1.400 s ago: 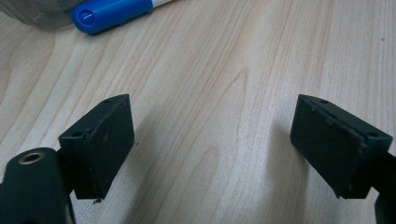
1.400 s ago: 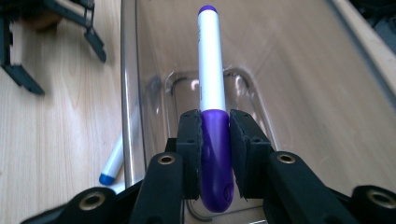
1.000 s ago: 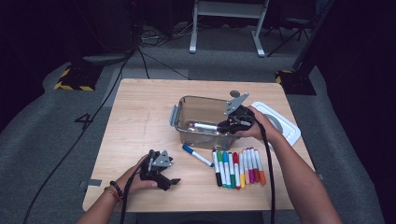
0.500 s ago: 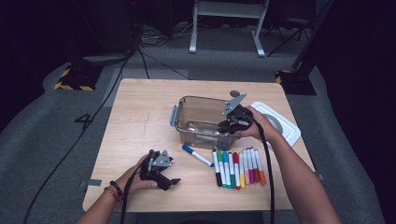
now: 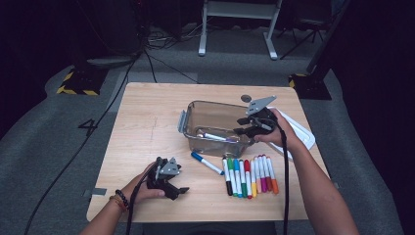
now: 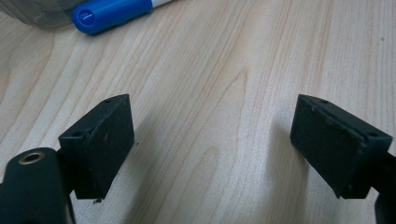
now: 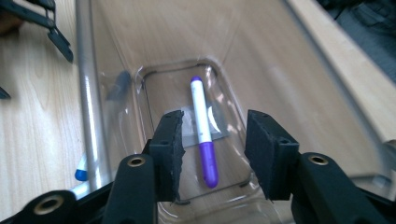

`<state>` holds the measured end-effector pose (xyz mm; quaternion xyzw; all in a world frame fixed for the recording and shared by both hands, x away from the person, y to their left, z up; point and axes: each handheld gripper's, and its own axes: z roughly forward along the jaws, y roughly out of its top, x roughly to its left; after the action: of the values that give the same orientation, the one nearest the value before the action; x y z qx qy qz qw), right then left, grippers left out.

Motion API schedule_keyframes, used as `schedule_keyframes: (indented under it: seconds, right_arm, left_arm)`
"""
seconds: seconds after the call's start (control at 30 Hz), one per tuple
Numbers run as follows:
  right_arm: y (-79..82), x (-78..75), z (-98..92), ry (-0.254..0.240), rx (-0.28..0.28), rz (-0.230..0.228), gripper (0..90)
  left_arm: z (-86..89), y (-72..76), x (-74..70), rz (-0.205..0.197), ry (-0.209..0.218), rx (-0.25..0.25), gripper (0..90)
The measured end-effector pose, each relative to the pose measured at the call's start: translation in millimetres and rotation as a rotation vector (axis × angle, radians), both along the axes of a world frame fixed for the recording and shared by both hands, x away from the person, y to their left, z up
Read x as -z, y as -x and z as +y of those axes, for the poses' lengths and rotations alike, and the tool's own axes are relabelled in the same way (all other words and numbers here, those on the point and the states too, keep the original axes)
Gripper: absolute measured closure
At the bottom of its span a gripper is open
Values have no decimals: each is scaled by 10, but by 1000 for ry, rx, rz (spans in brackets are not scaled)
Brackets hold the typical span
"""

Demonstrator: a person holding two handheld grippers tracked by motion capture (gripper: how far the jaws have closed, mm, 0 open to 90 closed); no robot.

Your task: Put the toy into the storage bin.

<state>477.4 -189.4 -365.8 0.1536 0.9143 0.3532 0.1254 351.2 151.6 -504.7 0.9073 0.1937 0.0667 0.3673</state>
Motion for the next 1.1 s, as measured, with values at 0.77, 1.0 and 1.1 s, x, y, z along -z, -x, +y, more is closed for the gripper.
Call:
schedule_keyframes:
  seconds: [0.77, 1.0, 1.1]
  right_arm:
    - [713, -2, -1016, -127, 253, -98, 390]
    - [903, 354, -1133, -83, 260, -45, 381]
    - [956, 503, -1172, -58, 267, -16, 385]
  left_arm:
    - [-5, -4, -1, 1, -2, -1, 139]
    - [-5, -3, -1, 0, -2, -1, 139]
    - [-5, -3, -1, 1, -2, -1, 139]
